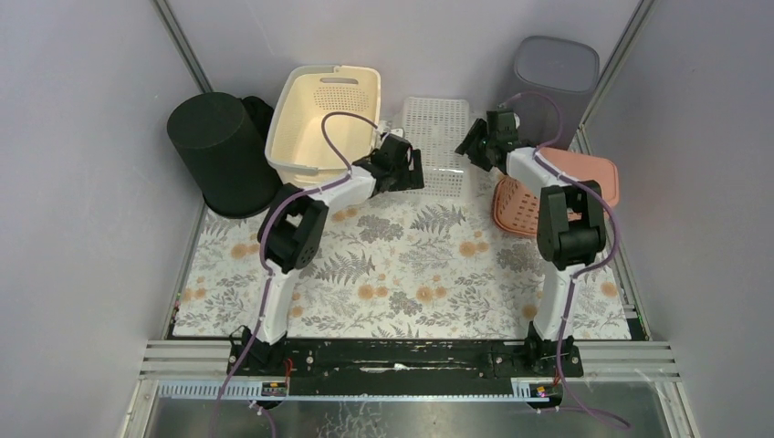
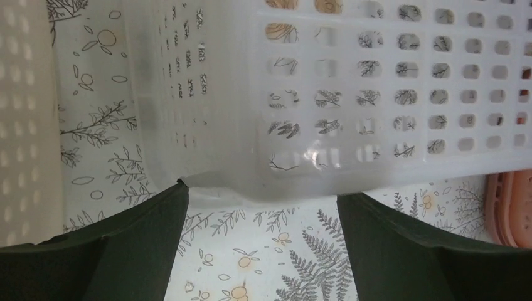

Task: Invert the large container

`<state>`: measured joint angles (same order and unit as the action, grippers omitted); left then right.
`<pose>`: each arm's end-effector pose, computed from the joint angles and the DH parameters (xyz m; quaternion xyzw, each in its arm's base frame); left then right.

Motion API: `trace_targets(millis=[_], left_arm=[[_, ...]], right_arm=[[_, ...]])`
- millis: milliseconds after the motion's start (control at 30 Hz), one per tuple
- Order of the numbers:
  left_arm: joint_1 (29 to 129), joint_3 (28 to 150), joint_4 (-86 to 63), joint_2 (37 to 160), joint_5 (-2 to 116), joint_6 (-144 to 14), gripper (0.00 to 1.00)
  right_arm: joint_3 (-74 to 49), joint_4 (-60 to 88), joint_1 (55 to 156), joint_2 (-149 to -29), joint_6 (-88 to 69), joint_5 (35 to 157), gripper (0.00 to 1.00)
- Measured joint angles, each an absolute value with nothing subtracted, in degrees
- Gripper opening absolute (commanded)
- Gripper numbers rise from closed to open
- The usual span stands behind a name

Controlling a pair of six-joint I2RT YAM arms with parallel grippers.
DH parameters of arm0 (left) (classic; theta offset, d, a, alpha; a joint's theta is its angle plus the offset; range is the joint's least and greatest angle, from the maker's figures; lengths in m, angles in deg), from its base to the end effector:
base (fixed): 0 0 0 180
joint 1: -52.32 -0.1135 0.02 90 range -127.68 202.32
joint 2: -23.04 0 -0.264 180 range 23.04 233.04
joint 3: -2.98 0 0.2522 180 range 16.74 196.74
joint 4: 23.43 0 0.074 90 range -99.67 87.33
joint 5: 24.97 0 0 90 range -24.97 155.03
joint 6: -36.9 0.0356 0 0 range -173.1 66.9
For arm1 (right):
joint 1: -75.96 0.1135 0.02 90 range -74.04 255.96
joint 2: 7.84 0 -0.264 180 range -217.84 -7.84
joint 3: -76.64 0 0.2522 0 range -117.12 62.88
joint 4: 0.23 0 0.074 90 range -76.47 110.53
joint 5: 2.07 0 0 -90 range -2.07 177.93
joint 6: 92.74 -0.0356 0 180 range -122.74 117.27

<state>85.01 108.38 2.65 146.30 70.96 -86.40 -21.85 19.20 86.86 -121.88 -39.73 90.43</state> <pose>0.4090 -0.2581 0.1810 -0.0251 0.9189 -0.1728 0.3536 0.4517 0.0886 0.2242 0.1903 0.8661 0.2051 0.4142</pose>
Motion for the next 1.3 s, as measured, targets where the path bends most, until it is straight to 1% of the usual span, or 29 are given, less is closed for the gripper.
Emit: trace_targets(millis=[33,167,300,367,467,500,533,567,667,767,867,1000,1167,1300], left_arm=[[84.17,111.20,3.26,148.23,70.42,-85.92,0.93],[83.19,115.81,7.76,150.57,67.36,-85.46,0.92],[83.21,119.66,9.33,153.25,64.41,-85.39,0.92],[83.28,121.30,9.58,154.39,62.66,-85.39,0.92],[83.52,122.72,9.31,155.40,61.35,-85.02,0.95],[83.56,122.91,9.16,155.55,60.95,-84.72,0.96],[83.58,122.91,9.09,155.55,60.71,-84.39,0.99],[83.56,122.91,8.90,155.44,60.52,-84.06,1.00],[83.45,121.93,7.91,153.47,60.34,-82.51,1.00],[83.39,121.73,8.39,148.97,60.58,-80.37,1.00],[83.39,122.19,10.19,141.91,61.85,-77.70,1.00],[83.39,128.86,15.06,133.89,66.31,-73.20,1.00],[81.81,138.93,17.84,131.90,71.75,-66.64,0.98],[78.45,140.14,21.22,134.35,72.73,-62.14,0.97]], right_arm=[[-23.99,19.95,86.51,-123.38,-39.68,90.54,0.64],[-30.52,24.21,85.37,-127.14,-38.98,90.74,0.65],[-31.97,25.96,83.58,-127.71,-37.98,90.50,0.67],[-31.40,25.63,82.44,-127.51,-37.89,90.69,0.70],[-28.71,24.32,80.78,-126.09,-37.89,92.49,0.77],[-27.88,24.12,80.37,-125.55,-37.74,93.64,0.81],[-27.16,23.84,80.06,-125.02,-37.59,94.74,0.88],[-26.28,23.27,79.71,-124.37,-37.48,96.18,0.92],[-24.32,22.98,79.45,-121.37,-37.21,100.16,1.00],[-24.01,23.09,79.60,-116.15,-36.89,103.31,0.99],[-23.97,23.11,79.67,-108.24,-36.47,105.71,1.00],[-21.45,21.43,79.67,-95.87,-36.27,110.06,0.98],[-12.12,18.79,79.93,-85.51,-37.11,115.55,0.98],[-4.10,19.38,80.67,-83.54,-37.48,117.93,0.97]])
